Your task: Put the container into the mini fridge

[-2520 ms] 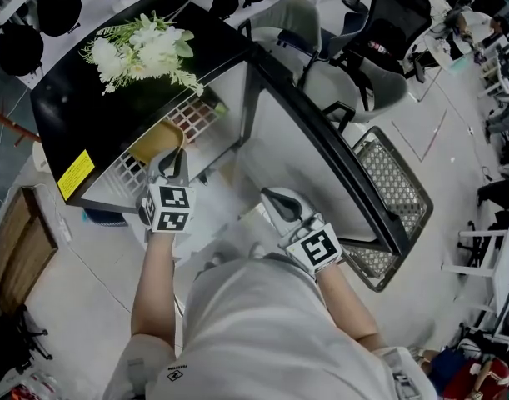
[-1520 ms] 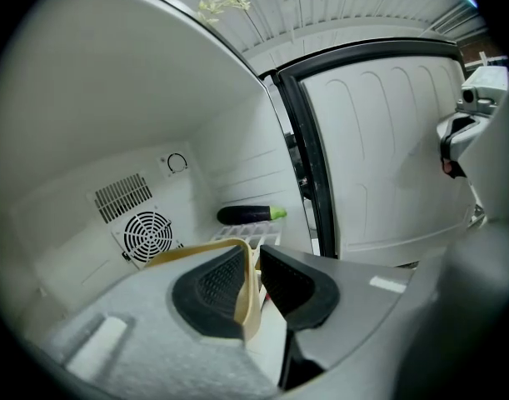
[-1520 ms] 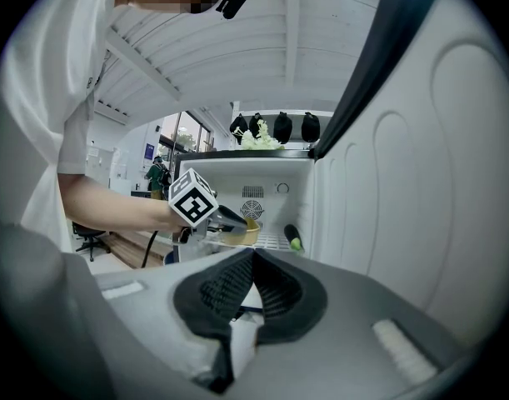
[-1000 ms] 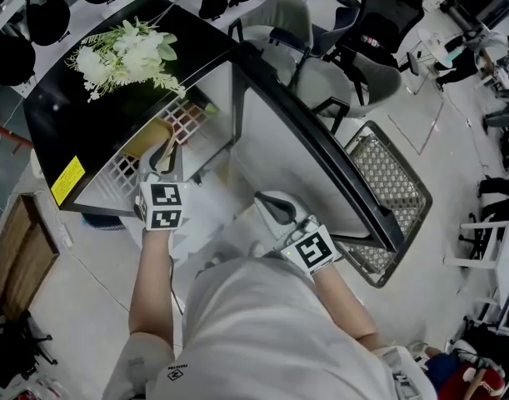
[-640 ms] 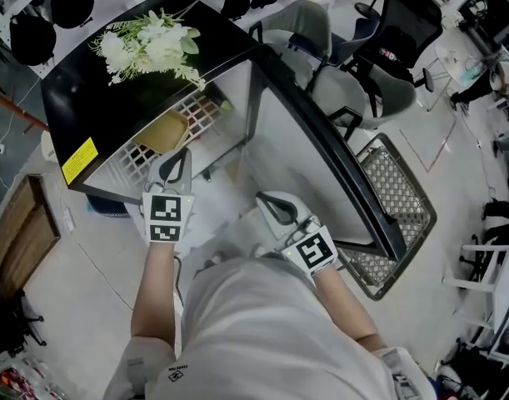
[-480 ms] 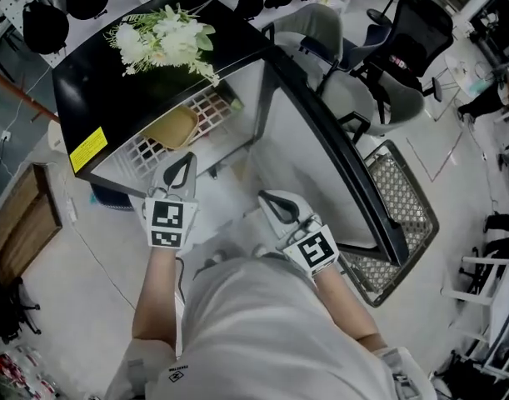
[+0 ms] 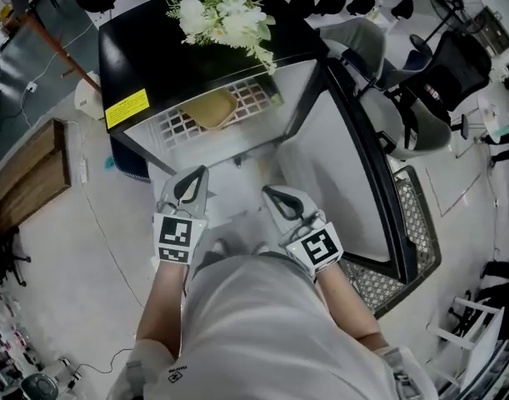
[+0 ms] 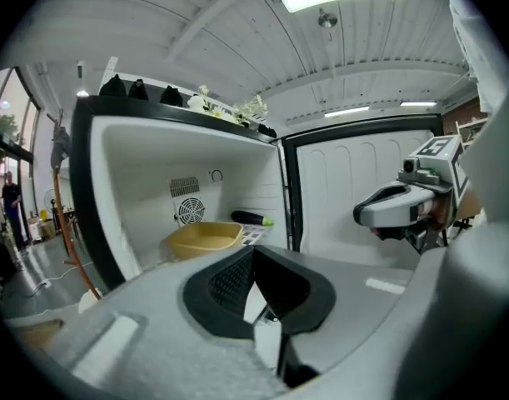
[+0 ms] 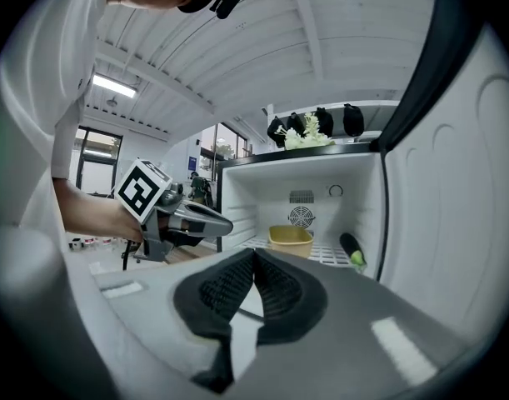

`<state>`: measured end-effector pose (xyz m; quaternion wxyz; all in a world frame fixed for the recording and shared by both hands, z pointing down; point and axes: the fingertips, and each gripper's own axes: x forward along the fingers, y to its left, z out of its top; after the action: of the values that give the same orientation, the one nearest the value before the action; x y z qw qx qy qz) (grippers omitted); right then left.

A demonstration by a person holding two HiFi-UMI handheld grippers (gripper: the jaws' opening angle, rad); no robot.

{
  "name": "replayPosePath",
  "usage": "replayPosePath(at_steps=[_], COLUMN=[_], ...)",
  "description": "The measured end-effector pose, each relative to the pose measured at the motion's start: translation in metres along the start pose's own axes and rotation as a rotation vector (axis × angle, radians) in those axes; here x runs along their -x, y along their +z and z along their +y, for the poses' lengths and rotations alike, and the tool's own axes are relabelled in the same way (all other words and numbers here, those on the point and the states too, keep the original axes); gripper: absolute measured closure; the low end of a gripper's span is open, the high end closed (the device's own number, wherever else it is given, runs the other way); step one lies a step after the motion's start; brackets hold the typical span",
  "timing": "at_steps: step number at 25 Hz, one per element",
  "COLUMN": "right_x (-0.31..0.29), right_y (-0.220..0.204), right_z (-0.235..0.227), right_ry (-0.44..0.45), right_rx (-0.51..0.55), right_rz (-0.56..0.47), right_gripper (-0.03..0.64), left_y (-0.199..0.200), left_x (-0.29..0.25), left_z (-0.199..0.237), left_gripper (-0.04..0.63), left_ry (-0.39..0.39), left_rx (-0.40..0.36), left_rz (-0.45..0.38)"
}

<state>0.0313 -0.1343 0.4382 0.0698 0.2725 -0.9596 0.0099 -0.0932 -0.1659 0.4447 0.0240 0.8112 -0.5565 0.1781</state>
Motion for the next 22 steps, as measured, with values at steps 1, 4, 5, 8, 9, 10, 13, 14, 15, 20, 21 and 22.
replayPosePath(at_steps=[1, 4, 5, 8, 9, 10, 13, 14, 15, 20, 21, 22], right_x=[-0.002, -0.008, -0.010, -0.019, -0.022, -0.025, -0.035, -0.038, -0.041, -0.059, -0.062, -0.065], right_y=[0.000, -0.004, -0.003, -0.002, 0.000, 0.001, 0.005, 0.005, 0.006, 0.013, 0.013, 0.014], right_z=[0.003, 0.012, 0.015, 0.025, 0.029, 0.033, 0.043, 0.047, 0.051, 0.071, 0.075, 0.080], right_ry=[0.016, 0.054, 0.065, 0.098, 0.108, 0.117, 0.142, 0.151, 0.161, 0.205, 0.213, 0.223], right_rx=[0.000, -0.001, -0.001, 0.002, 0.001, 0.001, 0.002, 0.005, 0.009, 0.040, 0.043, 0.046], right_rz=[0.003, 0.017, 0.019, 0.021, 0.020, 0.018, 0.018, 0.021, 0.023, 0.017, 0.020, 0.019], right_gripper=[0.614, 0.614, 0.614, 0.614, 0.614, 0.614, 0.614, 0.614, 0.614, 0.614, 0.614, 0.614], left_y=[-0.002, -0.007, -0.009, -0.020, -0.024, -0.028, -0.037, -0.040, -0.041, -0.045, -0.045, -0.044], left_x=[0.007, 0.029, 0.037, 0.057, 0.064, 0.071, 0.089, 0.095, 0.101, 0.120, 0.123, 0.127], left_z=[0.001, 0.007, 0.010, 0.019, 0.022, 0.025, 0.035, 0.039, 0.043, 0.060, 0.062, 0.065], left_gripper=[0.588, 0.588, 0.588, 0.588, 0.588, 0.588, 0.588, 0.588, 0.588, 0.588, 0.588, 0.588], left_ry=[0.014, 0.053, 0.065, 0.101, 0.112, 0.122, 0.157, 0.172, 0.186, 0.221, 0.225, 0.230], left_rx=[0.008, 0.030, 0.036, 0.053, 0.061, 0.071, 0.095, 0.102, 0.109, 0.142, 0.147, 0.151], left_rz=[-0.001, 0.000, 0.001, 0.014, 0.019, 0.022, 0.025, 0.024, 0.021, -0.004, -0.010, -0.016])
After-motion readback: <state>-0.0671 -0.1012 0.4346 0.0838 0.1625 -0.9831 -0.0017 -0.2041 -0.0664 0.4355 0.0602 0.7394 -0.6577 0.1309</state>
